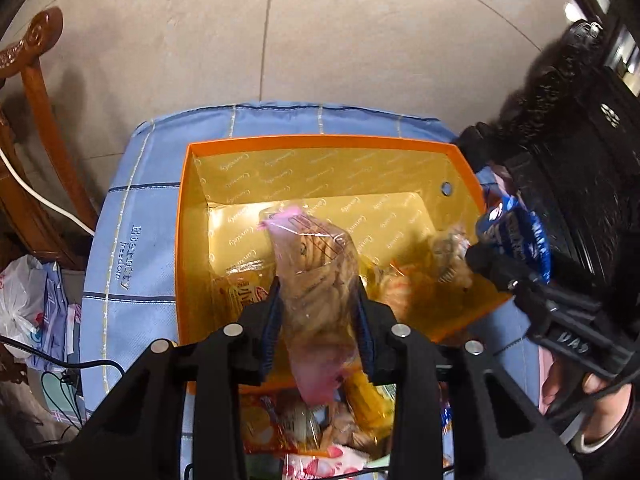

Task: Organize snacks
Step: 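Carry both bags over the orange box and open both grippers to drop them, then move both grippers back over the snack pile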

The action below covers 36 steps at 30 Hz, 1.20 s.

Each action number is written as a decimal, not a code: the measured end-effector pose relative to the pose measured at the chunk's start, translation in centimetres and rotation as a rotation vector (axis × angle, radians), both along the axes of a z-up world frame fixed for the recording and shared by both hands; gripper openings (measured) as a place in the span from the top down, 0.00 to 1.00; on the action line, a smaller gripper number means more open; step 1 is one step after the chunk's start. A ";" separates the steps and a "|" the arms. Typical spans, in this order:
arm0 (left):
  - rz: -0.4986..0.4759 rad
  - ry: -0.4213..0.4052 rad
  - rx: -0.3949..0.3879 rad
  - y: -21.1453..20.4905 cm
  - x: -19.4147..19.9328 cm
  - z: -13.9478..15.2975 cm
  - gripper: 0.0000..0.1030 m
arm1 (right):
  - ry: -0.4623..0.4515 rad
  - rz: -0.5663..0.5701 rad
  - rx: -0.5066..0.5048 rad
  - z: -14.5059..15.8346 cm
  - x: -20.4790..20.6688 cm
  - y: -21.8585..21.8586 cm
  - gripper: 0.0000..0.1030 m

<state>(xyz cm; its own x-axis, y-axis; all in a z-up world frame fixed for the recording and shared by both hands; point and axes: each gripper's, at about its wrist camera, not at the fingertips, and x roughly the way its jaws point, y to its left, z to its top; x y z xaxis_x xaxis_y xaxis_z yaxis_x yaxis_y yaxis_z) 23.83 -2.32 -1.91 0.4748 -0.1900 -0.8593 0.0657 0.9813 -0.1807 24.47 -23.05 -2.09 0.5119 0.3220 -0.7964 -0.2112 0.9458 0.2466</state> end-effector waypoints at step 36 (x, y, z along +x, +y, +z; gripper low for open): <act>-0.008 0.208 0.056 3.1 -17.5 -7.4 0.09 | 0.168 -0.004 -0.213 -7.6 -23.4 1.0 0.04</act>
<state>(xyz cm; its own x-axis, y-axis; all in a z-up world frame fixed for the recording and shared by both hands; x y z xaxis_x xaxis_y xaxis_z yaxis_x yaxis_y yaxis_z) 6.29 0.82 -9.26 0.2846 -0.1427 -0.9480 0.0403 0.9898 -0.1369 1.12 -22.04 -9.68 0.3682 0.1365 -0.9197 -0.1799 0.9809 0.0735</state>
